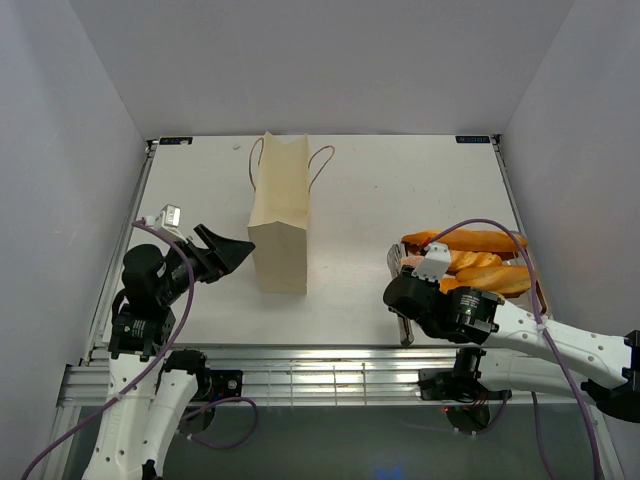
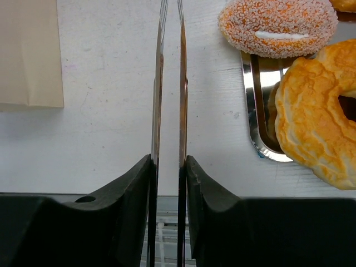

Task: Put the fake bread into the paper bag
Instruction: Pick up the fake bread from the plate.

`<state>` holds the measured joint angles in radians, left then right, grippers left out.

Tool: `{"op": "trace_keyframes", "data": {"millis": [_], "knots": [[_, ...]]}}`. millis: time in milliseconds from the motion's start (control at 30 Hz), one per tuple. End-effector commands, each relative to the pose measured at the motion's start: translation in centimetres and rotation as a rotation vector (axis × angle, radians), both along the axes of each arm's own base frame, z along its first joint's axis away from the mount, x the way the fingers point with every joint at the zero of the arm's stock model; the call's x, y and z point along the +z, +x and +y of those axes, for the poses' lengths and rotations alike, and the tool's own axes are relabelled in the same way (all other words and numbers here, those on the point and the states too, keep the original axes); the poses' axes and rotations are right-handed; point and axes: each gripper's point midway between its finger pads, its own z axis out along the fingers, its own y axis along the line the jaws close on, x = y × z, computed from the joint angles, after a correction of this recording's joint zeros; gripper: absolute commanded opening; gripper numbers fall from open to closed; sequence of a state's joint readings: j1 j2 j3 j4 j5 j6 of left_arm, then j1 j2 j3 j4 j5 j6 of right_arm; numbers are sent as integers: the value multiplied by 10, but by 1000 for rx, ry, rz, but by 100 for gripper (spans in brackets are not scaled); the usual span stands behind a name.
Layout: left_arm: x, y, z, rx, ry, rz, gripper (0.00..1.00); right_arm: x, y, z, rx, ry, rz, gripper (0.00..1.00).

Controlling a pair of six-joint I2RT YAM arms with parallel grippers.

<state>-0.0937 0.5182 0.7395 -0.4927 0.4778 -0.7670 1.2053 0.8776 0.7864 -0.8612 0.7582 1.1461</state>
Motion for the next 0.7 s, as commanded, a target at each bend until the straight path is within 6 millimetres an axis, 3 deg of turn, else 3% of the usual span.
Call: {"op": "trace_keyframes", "data": {"millis": [0, 300, 433, 667], "knots": [[9, -1, -2, -17, 2, -31, 90, -2, 3, -4, 5, 5, 5, 35], [14, -4, -4, -31, -3, -42, 90, -7, 14, -16, -7, -40, 78, 34], [13, -5, -4, -36, -8, -39, 89, 10, 32, -25, -52, -30, 55, 34], [13, -7, -8, -58, -14, -36, 90, 12, 53, -39, -84, -9, 76, 35]]}}
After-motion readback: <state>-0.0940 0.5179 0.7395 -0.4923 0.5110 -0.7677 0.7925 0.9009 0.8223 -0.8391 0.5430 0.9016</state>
